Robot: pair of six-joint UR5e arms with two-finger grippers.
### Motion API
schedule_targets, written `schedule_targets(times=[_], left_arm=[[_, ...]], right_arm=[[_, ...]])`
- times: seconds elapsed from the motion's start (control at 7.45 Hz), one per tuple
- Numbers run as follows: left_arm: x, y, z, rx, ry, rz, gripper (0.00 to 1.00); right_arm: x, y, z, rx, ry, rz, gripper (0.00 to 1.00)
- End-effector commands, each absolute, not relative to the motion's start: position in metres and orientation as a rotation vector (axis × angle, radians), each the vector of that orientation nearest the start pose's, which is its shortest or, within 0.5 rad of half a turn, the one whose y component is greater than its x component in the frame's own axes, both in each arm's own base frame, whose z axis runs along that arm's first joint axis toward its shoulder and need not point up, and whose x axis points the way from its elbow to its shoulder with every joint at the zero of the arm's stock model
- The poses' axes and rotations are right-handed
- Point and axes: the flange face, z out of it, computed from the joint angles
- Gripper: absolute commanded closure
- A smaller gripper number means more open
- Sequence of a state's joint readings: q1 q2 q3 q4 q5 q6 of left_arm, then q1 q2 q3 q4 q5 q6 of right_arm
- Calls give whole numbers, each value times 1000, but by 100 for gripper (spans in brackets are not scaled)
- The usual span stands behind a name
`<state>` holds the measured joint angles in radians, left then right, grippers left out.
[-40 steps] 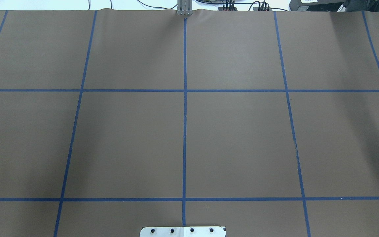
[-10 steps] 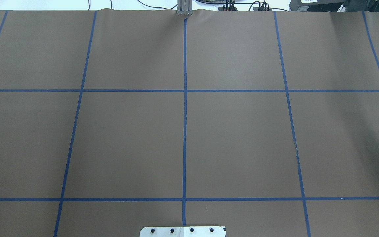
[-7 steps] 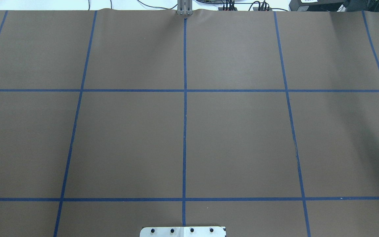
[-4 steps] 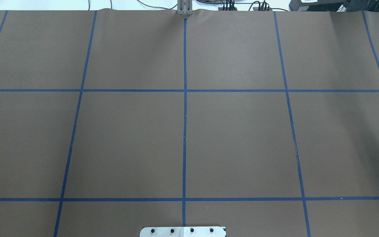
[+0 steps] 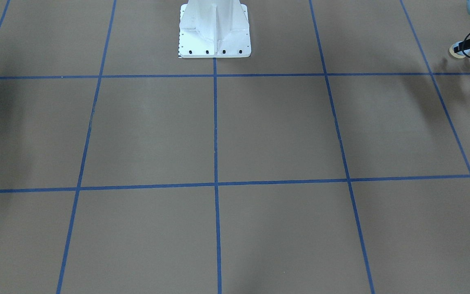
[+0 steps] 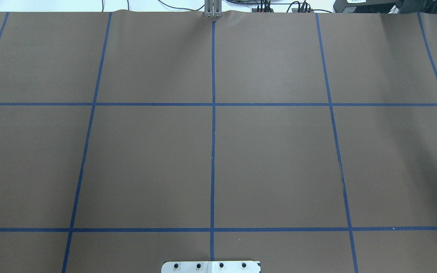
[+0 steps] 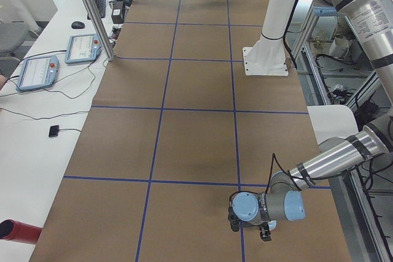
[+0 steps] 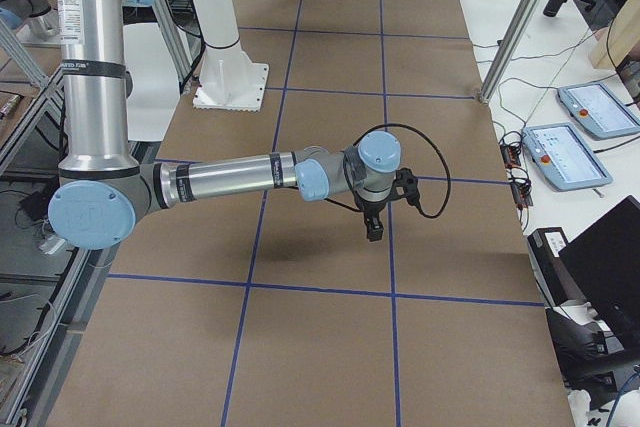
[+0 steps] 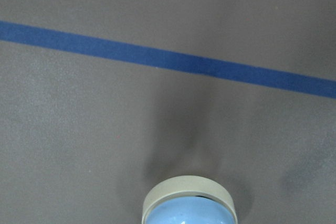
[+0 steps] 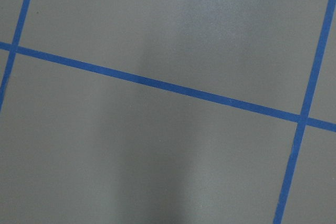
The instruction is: Place and press bell with both arms
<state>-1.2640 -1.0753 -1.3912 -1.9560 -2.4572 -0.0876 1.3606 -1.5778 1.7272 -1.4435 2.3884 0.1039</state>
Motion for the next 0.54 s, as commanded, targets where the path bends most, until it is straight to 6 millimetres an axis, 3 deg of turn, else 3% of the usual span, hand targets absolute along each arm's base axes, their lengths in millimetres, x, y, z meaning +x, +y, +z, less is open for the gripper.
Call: schedule_targets(times=[0.0,0.4], left_arm=[[4,-188,874,-445,808,106,0],[11,-192,873,-457,831,119,0]], right_arm=[[-46,-501,567,130,-845,-216,0],[-49,-500,566,130,-847,-221,0]])
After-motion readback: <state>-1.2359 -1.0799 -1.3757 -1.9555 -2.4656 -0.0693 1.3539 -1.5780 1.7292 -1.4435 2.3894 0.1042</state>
